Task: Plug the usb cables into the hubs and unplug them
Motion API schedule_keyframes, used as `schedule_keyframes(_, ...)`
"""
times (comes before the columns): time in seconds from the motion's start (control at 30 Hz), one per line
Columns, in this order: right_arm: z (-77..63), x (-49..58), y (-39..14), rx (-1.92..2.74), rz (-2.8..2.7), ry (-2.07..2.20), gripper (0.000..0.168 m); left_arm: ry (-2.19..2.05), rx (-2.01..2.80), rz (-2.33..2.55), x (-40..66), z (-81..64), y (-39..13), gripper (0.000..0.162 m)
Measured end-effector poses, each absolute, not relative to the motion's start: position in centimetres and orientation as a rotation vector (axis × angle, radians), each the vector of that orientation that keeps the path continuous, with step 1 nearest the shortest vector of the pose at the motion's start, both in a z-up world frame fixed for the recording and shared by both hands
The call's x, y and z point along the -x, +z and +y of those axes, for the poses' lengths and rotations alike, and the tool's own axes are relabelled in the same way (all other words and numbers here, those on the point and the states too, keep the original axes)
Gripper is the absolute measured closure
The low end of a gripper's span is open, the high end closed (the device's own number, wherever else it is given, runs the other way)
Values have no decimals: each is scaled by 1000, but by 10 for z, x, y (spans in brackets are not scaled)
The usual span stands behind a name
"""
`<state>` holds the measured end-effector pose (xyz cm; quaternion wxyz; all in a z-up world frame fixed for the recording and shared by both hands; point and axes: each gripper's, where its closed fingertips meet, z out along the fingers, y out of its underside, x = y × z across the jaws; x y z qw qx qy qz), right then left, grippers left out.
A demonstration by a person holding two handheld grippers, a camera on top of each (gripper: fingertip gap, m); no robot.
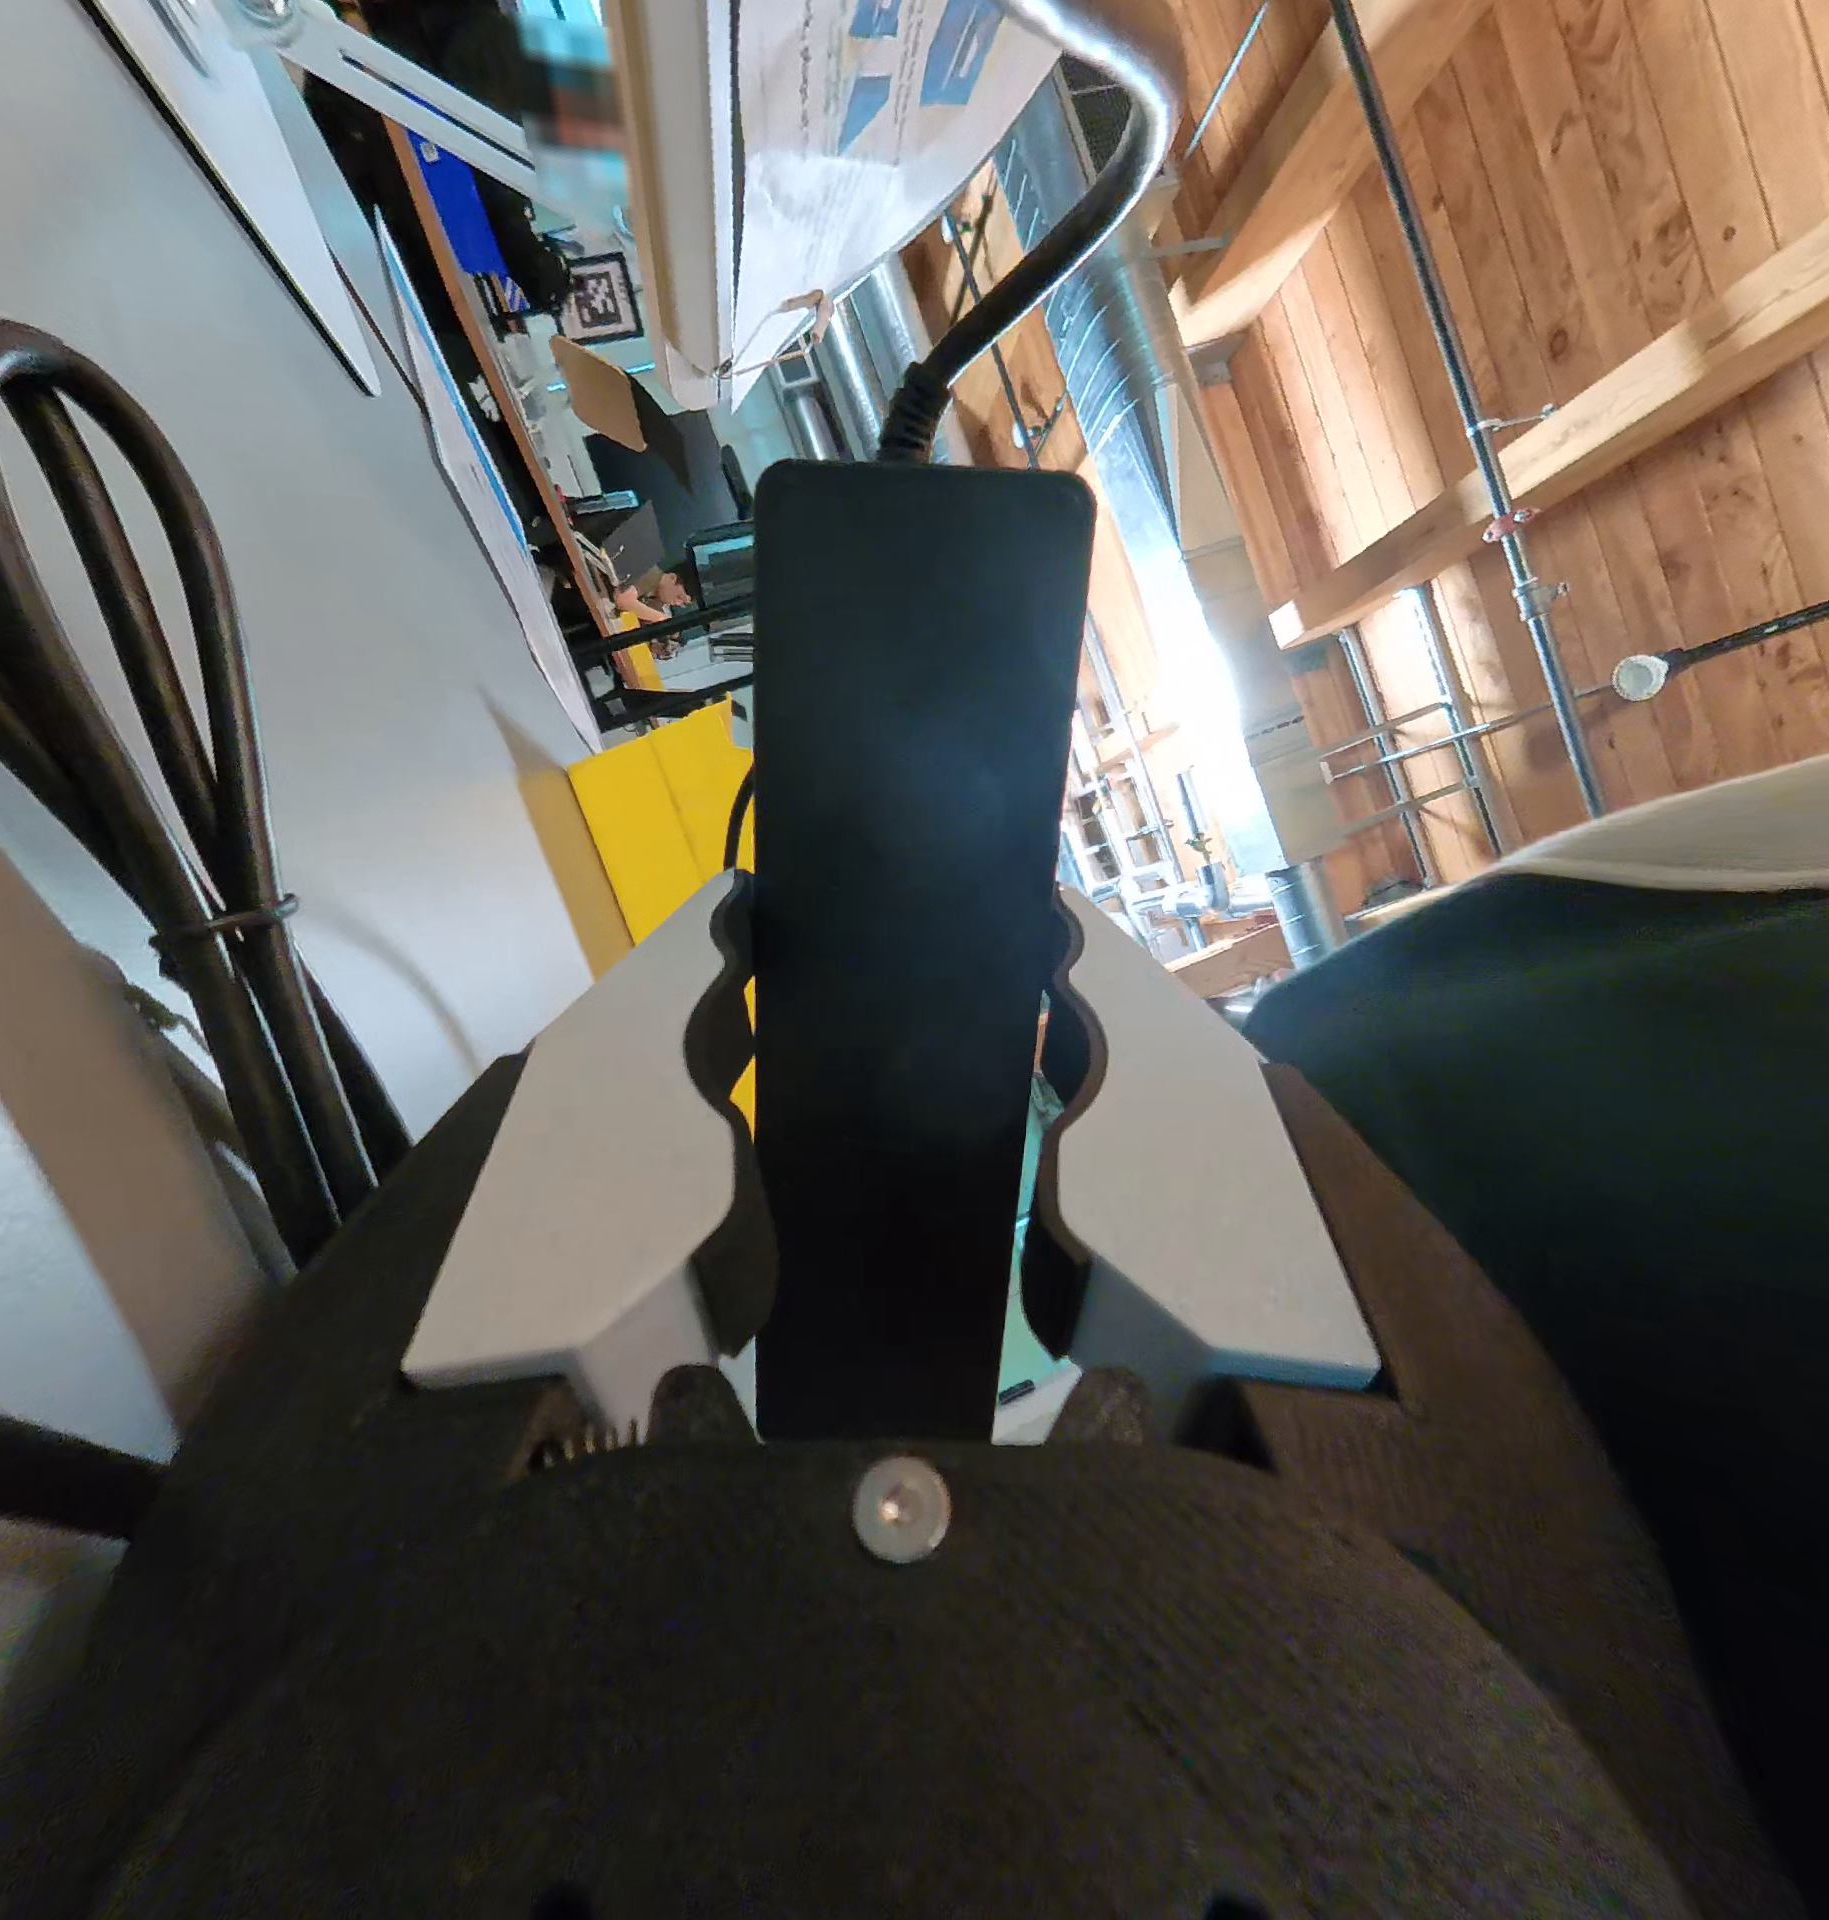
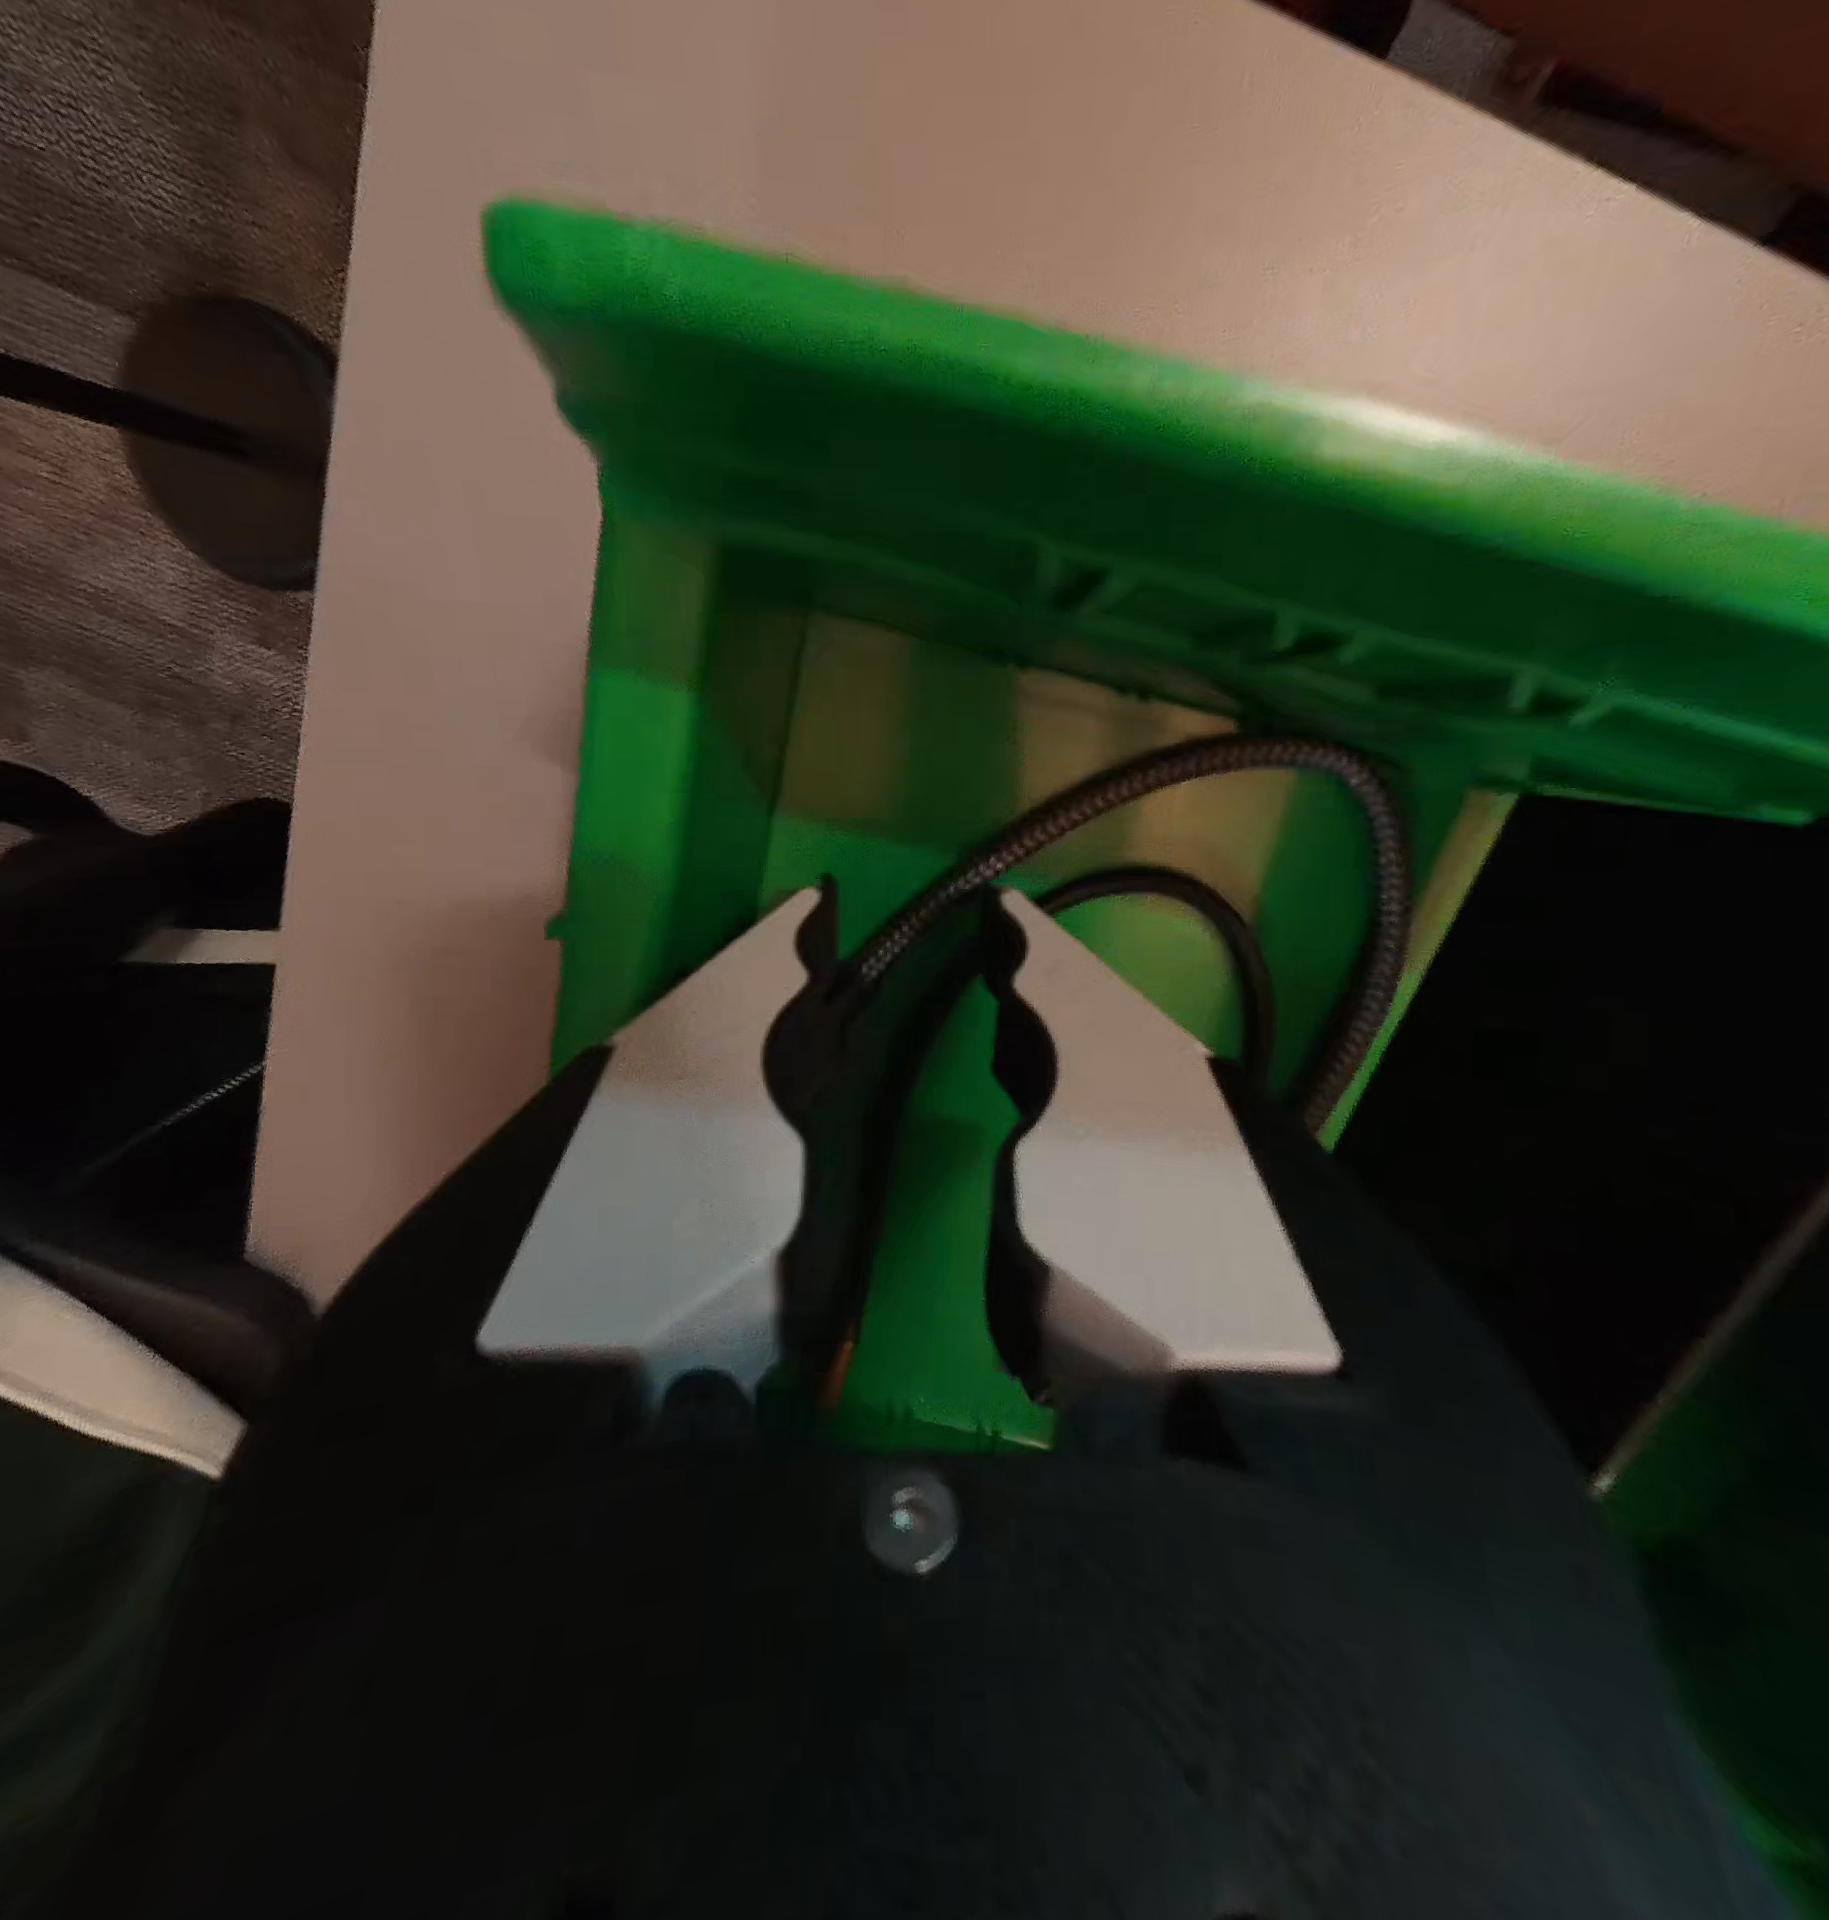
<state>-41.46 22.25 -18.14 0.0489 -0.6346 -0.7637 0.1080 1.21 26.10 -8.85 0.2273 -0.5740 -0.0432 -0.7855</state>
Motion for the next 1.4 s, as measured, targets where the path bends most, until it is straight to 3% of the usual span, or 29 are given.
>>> schedule_keyframes(0.03, 223, 415, -184, 1953, -2333, 318, 138, -2162, 1585, -113, -13, 260, -89, 109)
schedule_keyframes(0.13, 229, 416, -185, 1966, -2326, 304, 144, -2162, 1592, -103, -14, 259, -89, 109)
schedule_keyframes(0.17, 230, 416, -185, 1968, -2324, 307, 153, -2160, 1593, -101, -14, 258, -89, 109)
schedule_keyframes(0.33, 228, 414, -163, 1969, -2238, 525, 157, -2157, 1599, -91, -15, 256, -88, 109)
schedule_keyframes(0.67, 243, 381, 28, 1676, -1660, 1312, 163, -2151, 1605, -80, -16, 255, -89, 109)
schedule_keyframes(0.93, 252, 283, 100, 1535, -1270, 1626, 164, -2144, 1595, -85, -14, 256, -88, 110)
schedule_keyframes(1.1, 270, 178, 116, 1529, -947, 1666, 164, -2126, 1574, -110, -8, 260, -87, 109)
schedule_keyframes(1.4, 259, -37, 68, 1591, -589, 1012, 164, -2048, 1485, -222, 19, 281, -84, 109)
